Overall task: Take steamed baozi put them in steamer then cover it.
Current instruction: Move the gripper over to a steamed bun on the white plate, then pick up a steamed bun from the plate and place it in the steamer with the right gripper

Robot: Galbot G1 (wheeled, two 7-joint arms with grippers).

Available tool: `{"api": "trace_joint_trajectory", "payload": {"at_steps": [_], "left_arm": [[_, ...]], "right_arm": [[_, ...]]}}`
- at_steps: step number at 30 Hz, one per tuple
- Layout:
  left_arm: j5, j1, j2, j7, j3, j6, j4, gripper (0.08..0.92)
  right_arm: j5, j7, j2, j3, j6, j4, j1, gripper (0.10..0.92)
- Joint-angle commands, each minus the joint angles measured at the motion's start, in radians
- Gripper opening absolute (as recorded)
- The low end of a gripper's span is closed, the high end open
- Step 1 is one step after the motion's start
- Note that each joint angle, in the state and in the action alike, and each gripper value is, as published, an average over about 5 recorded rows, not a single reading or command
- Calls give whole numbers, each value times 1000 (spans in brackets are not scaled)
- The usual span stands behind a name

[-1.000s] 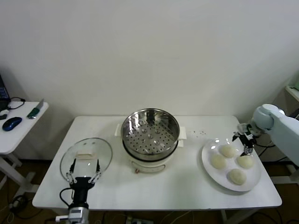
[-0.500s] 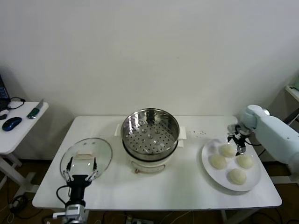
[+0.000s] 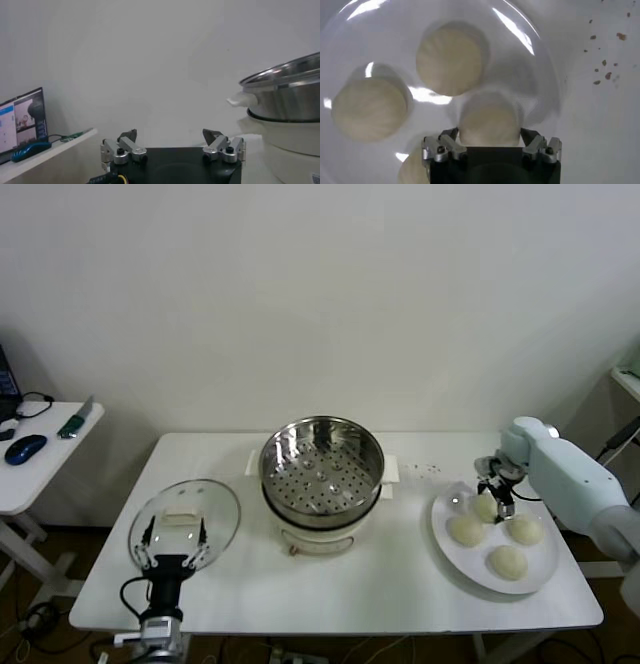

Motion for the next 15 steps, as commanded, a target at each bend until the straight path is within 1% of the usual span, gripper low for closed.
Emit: {"api": "trace_joint_trajectory", "payload": {"at_steps": [1, 4, 7, 11, 15], "left_arm": [[3, -2, 2, 1, 1, 7, -2, 823], [6, -2, 1, 1, 1, 7, -3, 823], [7, -1, 1, 1, 2, 7, -3, 823], [7, 2, 2, 1, 1, 8, -5, 823], [8, 6, 3, 7, 2, 12, -7, 823]], "right_arm": [[-14, -2, 23, 13, 10, -33, -2, 775], [-12, -9, 19, 16, 13, -30, 2, 723], [-3, -14, 13, 15, 17, -24, 8, 688], [32, -21, 3, -11, 31, 0, 43, 671], [104, -48, 0, -106, 71, 51, 147, 664]]}}
